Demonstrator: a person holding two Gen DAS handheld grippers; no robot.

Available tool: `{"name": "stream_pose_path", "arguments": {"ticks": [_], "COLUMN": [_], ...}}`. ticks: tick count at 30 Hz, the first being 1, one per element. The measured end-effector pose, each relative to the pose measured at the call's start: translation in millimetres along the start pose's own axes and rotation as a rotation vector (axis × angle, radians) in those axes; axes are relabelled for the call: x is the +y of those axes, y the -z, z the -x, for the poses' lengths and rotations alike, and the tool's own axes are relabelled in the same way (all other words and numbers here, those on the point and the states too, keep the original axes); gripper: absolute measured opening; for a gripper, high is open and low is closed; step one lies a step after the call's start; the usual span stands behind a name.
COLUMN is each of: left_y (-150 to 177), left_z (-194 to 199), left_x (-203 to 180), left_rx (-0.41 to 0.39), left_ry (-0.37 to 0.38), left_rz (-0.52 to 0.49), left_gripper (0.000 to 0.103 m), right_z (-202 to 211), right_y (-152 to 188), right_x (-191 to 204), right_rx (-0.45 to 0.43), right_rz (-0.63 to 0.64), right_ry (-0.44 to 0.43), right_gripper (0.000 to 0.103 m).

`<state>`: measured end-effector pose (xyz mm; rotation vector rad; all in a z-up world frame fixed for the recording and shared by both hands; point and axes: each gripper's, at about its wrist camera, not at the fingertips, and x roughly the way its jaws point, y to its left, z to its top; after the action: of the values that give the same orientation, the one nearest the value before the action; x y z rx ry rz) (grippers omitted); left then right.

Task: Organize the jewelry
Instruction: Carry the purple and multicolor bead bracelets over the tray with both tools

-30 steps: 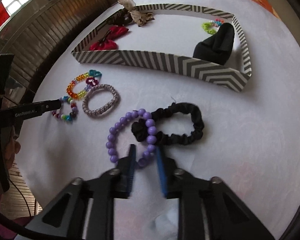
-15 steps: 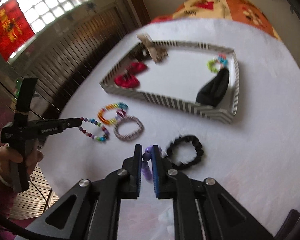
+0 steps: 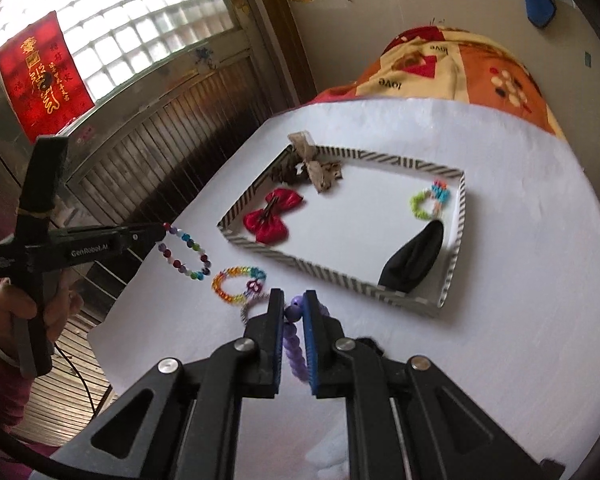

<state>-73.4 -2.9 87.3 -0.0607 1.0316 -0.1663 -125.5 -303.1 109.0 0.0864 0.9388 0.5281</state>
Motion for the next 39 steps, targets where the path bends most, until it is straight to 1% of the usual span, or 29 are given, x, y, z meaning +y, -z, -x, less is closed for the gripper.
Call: {"name": "stream_pose_path", "arguments": {"ticks": [9,16,23,27,32,36,39], "left_y": [-38,-63,-79,-88,-97,-102,-104], "left_z": [-26,-53,-82,-105,-135,-158,-172], "left_x": [-33,-50,-60,-63,-63,-45,-29], "left_rx": [-0.013,0.003,0.033,0.067,0.097,0.125,0.142], "left_ry": [-0.007,-0.003,0.003,0.030,0.041,0.015,-0.017], "left_rz": [-0.063,-0.111,-0.136,-0.119,-0.094,-0.044,-0.010], "left_gripper": [0.000,0.000,0.000,0.000,0.000,0.000,0.000], "right_z": [-16,-36,-65,-85,-118,-146,-170], "right_y": [-31,-53,-77,-90,-110,-124,-135], "right_x": [-21,-35,-48,-52,-60,-63,-70], "right_rx": [0.004,0.017,0.056,0.071,0.102,0.127,0.152], "right_rz": [-0.004,-0.014,-0.010,-0.001,-0.011,-0.014,-0.007], "right_ry": [0.042,0.064,0.094,0.102,0.105,0.089,0.100], "right_gripper": [0.009,0.009,0.009,0.009,0.009,0.009,0.009]}}
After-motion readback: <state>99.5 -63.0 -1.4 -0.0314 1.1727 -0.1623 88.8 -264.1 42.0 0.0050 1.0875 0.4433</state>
